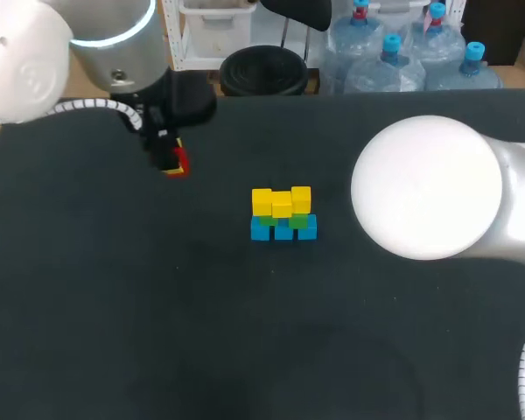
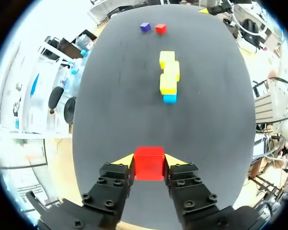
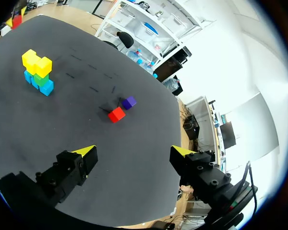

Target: Place the blue cubes, place green cubes on the blue cubes, place the yellow cubes on the green cubes, then place the red cubes on the yellow cubes, and place purple cube on the red cubes.

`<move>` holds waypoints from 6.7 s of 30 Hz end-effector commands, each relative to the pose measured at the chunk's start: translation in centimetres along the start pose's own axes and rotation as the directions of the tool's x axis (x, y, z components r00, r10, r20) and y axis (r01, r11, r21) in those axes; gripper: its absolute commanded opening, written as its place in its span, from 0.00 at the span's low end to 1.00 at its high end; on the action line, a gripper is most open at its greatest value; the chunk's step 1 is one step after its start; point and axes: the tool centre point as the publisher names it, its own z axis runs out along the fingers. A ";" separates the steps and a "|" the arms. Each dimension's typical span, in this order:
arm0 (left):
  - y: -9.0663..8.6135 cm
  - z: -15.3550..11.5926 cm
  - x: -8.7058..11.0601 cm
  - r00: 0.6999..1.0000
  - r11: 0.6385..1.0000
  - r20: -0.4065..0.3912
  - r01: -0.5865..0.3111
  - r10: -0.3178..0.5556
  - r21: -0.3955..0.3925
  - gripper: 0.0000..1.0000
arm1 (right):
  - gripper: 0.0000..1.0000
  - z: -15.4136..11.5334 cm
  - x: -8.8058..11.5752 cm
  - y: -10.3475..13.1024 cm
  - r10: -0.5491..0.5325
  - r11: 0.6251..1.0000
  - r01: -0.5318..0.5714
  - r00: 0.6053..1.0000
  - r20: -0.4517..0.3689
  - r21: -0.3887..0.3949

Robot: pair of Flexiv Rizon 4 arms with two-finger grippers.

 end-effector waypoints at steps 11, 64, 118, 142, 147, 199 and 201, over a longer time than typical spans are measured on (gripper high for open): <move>-0.6 -0.3 -4.2 0.994 0.994 0.011 -0.108 0.108 0.003 0.00 | 1.00 0.1 0.1 -0.1 0.001 1.000 -0.001 1.000 0.004 -0.002; -2.9 1.7 -10.6 0.964 0.964 -0.038 -0.265 0.264 -0.009 0.00 | 1.00 -10.0 4.9 -18.9 0.267 0.900 -0.309 0.948 0.173 0.306; -1.9 5.1 -12.5 0.983 0.986 -0.090 -0.155 0.160 0.062 0.00 | 1.00 -10.0 4.9 -18.9 0.267 0.900 -0.309 0.948 0.173 0.306; -2.5 5.5 -12.7 0.985 0.987 -0.087 -0.142 0.148 0.075 0.00 | 1.00 -10.0 4.9 -18.9 0.267 0.900 -0.309 0.948 0.173 0.306; -2.5 5.6 -12.8 0.985 0.987 -0.086 -0.142 0.148 0.075 0.00 | 1.00 -10.0 4.9 -18.9 0.267 0.900 -0.309 0.948 0.173 0.306; 1.9 -9.1 4.0 0.928 0.877 0.167 0.371 -0.334 -0.307 1.00 | 1.00 -10.0 4.9 -18.9 0.267 0.900 -0.309 0.948 0.173 0.306; 2.1 -8.8 5.4 0.902 0.832 0.201 0.430 -0.382 -0.351 1.00 | 1.00 -10.0 4.9 -18.9 0.267 0.900 -0.309 0.948 0.173 0.306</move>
